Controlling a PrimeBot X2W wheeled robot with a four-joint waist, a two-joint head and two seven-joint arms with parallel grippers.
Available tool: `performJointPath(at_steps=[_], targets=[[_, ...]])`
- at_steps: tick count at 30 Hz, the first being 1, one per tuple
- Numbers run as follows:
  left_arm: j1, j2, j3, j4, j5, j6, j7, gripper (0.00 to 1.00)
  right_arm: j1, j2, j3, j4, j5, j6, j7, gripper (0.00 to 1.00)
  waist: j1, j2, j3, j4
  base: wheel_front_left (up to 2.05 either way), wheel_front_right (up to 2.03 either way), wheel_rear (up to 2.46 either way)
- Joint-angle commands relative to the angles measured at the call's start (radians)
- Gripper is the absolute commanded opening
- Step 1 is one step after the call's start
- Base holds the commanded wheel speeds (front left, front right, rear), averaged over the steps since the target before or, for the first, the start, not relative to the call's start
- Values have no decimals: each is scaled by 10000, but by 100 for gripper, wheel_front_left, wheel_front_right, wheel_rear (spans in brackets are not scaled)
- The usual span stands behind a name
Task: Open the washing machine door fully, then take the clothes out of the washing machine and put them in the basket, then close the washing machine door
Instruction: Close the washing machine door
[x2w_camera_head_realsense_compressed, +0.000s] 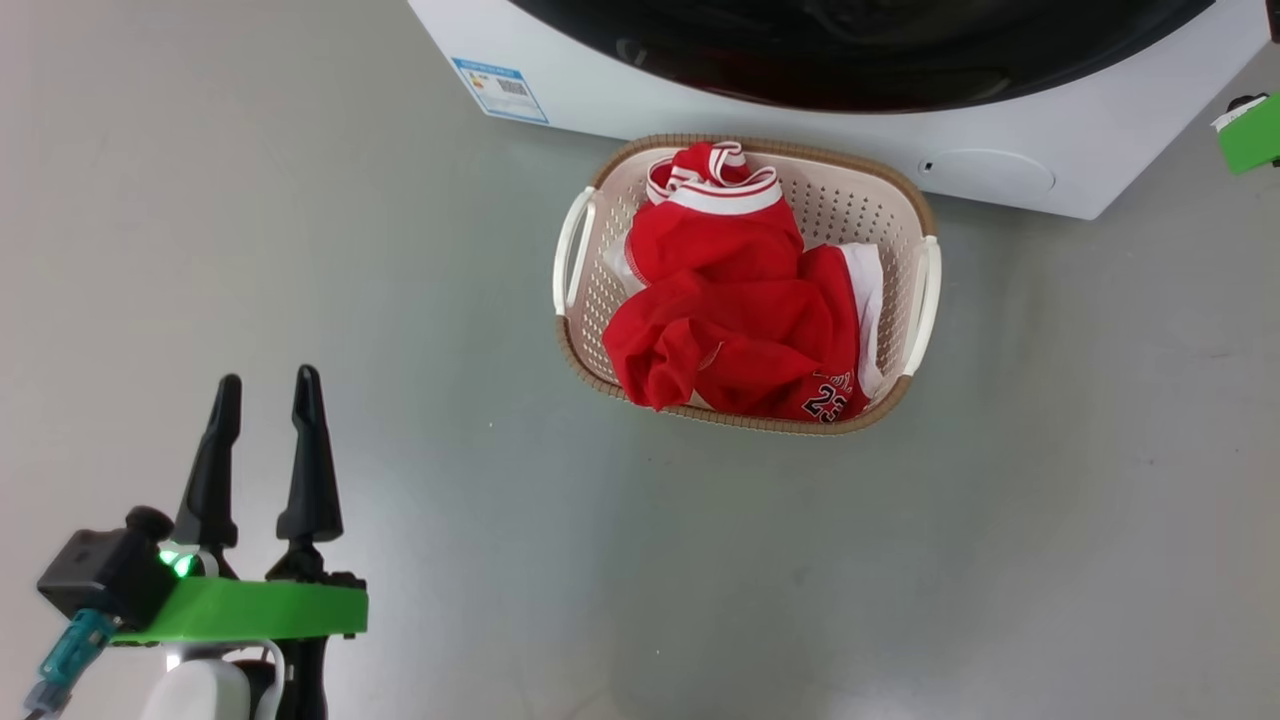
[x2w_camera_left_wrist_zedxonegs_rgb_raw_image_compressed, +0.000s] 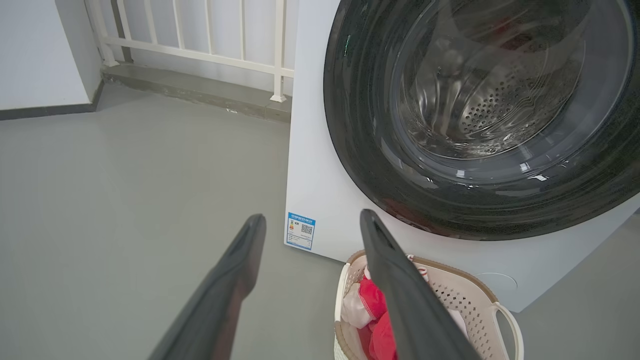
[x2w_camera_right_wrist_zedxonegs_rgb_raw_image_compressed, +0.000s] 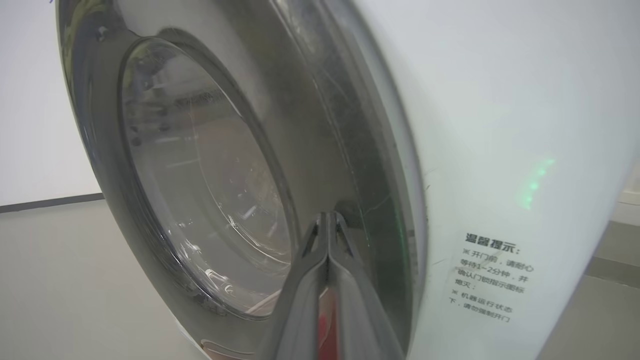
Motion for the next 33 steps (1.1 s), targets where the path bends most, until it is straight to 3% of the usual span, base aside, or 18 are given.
performJointPath(at_steps=[1, 2, 3, 4, 5, 6, 7, 20, 33], targets=[[-95, 222, 366, -141, 23, -30, -93, 100, 325, 33, -89, -90, -13, -71, -44, 0, 0, -1, -103, -40, 0, 0, 0], [-87, 227, 362, -127, 29, -30, -93, 100, 386, 81, -107, -75, -31, -71, -44, 2, 0, -1, -168, -53, 0, 0, 0], [-76, 229, 357, -117, 29, -30, -93, 100, 463, 131, -98, -65, -60, -71, -44, 24, 0, -1, -244, -65, 0, 0, 0], [-76, 229, 357, -117, 29, -30, -93, 100, 463, 131, -98, -65, -60, -71, -44, 24, 0, -1, -244, -65, 0, 0, 0], [-58, 232, 358, -103, 31, -30, -93, 100, 545, 191, -68, -97, -79, -71, -44, 43, 0, -1, -327, -80, 0, 0, 0], [-36, 235, 368, -89, 33, -30, -93, 100, 636, 249, -42, -155, -95, -71, -44, 86, 0, -1, -416, -100, 0, 0, 0], [-10, 241, 381, -73, 38, -30, -93, 100, 724, 289, -12, -198, -96, -71, -44, 100, 0, -1, -509, -126, 0, 0, 0], [442, 452, 525, 50, 152, -31, -93, 100, 2638, 1031, 16, -983, -160, -71, -44, 100, 0, -1, -2028, -746, 0, 0, 0], [765, 507, 555, -21, 200, -31, -93, 100, 4289, 1706, -361, -1766, -360, -71, -44, 100, 0, -1, -2864, -1454, 0, 0, 0]])
